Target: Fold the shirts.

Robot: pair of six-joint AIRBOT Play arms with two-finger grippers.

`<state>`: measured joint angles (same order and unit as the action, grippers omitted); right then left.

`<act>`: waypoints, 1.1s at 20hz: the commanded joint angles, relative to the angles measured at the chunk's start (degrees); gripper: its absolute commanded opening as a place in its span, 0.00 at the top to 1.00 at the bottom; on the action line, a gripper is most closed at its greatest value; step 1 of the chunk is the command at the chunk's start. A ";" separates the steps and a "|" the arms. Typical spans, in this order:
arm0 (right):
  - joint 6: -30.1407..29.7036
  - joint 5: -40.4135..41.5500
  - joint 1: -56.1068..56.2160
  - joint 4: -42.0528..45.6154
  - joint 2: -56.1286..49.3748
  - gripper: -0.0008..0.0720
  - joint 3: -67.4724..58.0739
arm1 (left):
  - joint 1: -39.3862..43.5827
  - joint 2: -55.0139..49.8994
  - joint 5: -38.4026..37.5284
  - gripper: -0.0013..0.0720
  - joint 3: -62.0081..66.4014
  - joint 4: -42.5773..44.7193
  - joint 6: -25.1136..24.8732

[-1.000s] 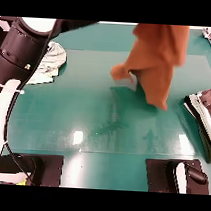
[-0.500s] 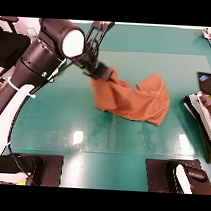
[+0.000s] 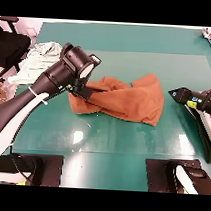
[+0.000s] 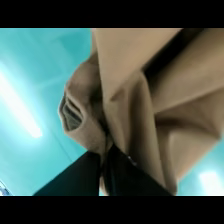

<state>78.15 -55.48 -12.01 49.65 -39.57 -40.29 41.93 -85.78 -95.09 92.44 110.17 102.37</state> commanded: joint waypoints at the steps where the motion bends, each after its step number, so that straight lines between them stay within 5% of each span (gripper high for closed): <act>1: 0.55 -3.23 0.15 5.29 -1.86 0.96 0.02 | -4.17 0.02 3.48 0.94 -4.17 0.87 2.21; 5: 1.01 -2.99 0.20 5.99 -2.01 0.96 0.02 | -13.51 0.44 12.31 0.94 -4.11 -3.06 2.64; 12: 1.01 -4.24 0.22 5.86 -6.27 0.96 0.02 | -22.40 0.46 32.44 0.94 2.12 -28.70 2.69; 18: 0.98 -3.61 1.16 5.55 -7.17 0.95 0.04 | -22.40 -0.76 47.19 0.94 12.46 -28.63 4.63; 19: 0.96 -3.06 2.27 5.57 -7.17 0.95 0.04 | -22.40 -2.69 47.93 0.90 12.48 -28.68 4.57; 20: 0.92 -2.56 3.74 5.62 -7.17 0.94 0.04 | -22.40 -4.98 48.15 0.47 12.48 -28.72 4.61; 21: 0.90 -2.29 5.46 5.90 -7.17 0.90 0.04 | -22.40 -7.74 48.15 0.17 12.48 -28.63 4.68; 22: 0.87 -2.32 7.21 6.27 -7.17 0.87 0.04 | -22.58 -10.23 48.09 0.16 12.48 -28.46 4.66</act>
<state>79.13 -58.52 -8.16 55.42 -46.63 -40.29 19.59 -91.05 -50.35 104.07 82.02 106.80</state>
